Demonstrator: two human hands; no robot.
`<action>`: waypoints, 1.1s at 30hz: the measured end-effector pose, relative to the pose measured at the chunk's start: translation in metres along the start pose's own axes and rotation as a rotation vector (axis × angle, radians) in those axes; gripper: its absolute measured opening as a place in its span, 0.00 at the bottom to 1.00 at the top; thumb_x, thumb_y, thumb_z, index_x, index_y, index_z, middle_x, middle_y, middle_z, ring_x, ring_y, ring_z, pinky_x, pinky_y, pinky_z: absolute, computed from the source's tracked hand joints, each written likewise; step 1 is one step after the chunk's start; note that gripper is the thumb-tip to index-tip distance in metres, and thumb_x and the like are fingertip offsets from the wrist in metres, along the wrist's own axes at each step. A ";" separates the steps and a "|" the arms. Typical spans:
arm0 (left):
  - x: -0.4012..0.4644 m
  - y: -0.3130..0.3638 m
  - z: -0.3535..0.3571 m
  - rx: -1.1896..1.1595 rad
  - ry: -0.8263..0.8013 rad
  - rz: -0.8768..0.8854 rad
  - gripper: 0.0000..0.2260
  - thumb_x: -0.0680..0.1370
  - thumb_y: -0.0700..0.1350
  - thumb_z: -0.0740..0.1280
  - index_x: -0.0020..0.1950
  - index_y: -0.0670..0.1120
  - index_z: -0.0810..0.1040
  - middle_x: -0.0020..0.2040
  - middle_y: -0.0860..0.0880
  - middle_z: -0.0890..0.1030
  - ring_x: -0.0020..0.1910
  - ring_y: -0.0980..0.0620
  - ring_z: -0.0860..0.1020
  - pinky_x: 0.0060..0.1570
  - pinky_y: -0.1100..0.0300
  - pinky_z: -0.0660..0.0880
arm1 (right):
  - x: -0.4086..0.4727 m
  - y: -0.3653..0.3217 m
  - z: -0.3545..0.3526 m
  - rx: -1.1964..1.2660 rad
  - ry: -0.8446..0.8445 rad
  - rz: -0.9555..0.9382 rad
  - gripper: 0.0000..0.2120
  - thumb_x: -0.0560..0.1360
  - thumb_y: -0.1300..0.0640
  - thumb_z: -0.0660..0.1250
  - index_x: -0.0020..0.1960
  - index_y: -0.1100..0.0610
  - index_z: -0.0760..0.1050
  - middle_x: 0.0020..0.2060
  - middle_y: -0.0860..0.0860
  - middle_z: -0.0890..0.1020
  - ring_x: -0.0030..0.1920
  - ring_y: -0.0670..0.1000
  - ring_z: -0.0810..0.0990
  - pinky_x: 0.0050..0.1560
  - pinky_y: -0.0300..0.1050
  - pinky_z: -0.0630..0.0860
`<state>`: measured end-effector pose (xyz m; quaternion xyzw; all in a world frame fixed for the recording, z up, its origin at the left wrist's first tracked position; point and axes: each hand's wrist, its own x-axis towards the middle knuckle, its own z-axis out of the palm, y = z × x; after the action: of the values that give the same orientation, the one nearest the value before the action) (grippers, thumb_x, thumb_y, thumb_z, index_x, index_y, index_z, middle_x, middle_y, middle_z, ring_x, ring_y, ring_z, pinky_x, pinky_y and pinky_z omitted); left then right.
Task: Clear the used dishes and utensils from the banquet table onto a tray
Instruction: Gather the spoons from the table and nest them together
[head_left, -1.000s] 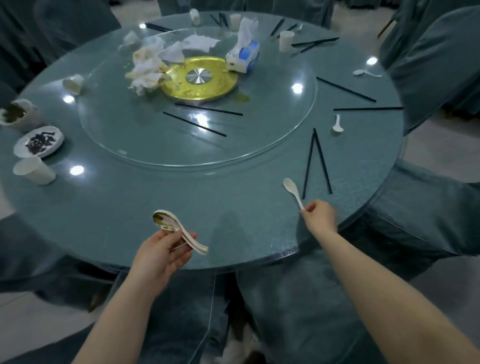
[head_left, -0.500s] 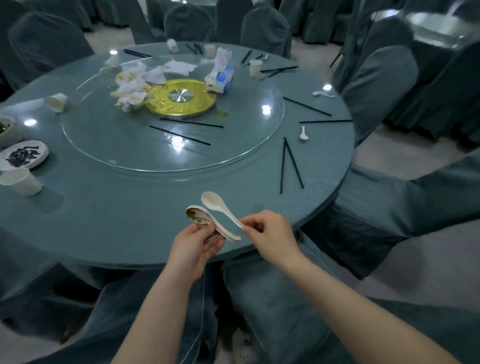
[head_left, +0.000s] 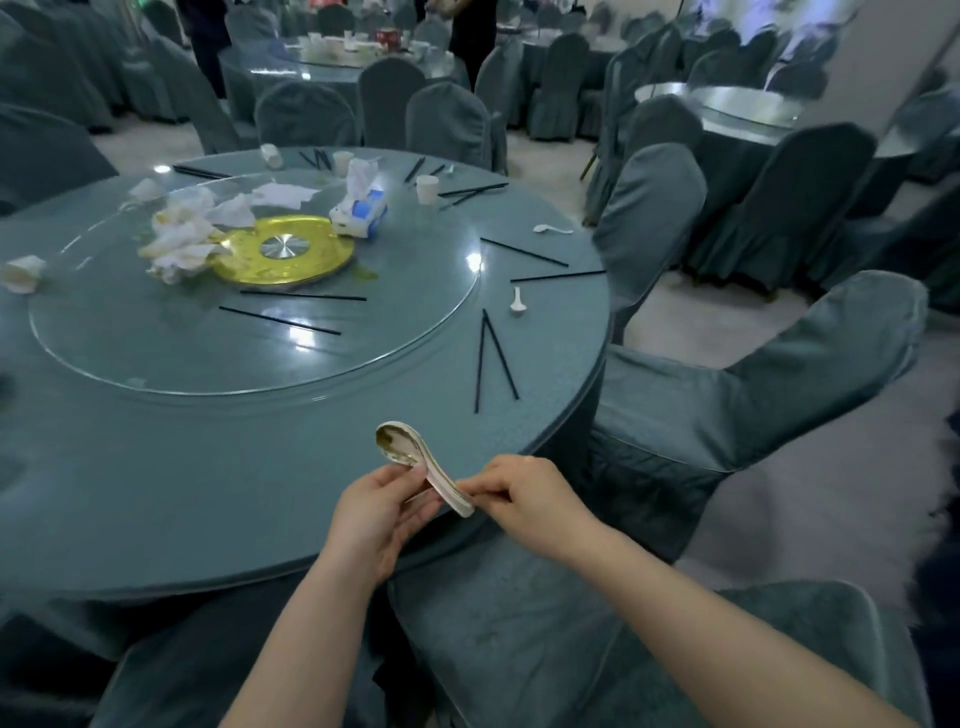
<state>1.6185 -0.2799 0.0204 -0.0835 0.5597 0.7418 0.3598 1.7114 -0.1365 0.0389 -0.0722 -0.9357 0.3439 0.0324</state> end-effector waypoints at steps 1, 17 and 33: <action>0.001 -0.003 0.011 0.010 -0.002 0.000 0.04 0.79 0.38 0.65 0.48 0.39 0.78 0.38 0.46 0.85 0.33 0.54 0.84 0.29 0.66 0.77 | -0.003 0.008 -0.008 0.000 -0.011 -0.007 0.13 0.76 0.60 0.66 0.58 0.50 0.82 0.42 0.53 0.82 0.45 0.49 0.78 0.48 0.35 0.70; 0.002 -0.052 0.154 -0.052 0.132 0.058 0.04 0.80 0.40 0.62 0.48 0.43 0.76 0.38 0.47 0.86 0.33 0.56 0.83 0.30 0.64 0.78 | -0.026 0.152 -0.130 0.226 -0.009 0.075 0.12 0.75 0.59 0.66 0.56 0.51 0.82 0.49 0.44 0.85 0.48 0.37 0.81 0.53 0.28 0.74; 0.004 -0.005 0.220 -0.107 0.071 0.262 0.05 0.81 0.39 0.60 0.51 0.41 0.75 0.38 0.44 0.85 0.35 0.49 0.84 0.29 0.60 0.79 | 0.001 0.185 -0.217 0.236 0.134 0.103 0.10 0.76 0.62 0.65 0.50 0.52 0.83 0.46 0.46 0.85 0.49 0.43 0.82 0.58 0.44 0.77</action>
<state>1.6803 -0.0815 0.0931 -0.0549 0.5381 0.8077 0.2347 1.7553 0.1410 0.0843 -0.1385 -0.8795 0.4473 0.0854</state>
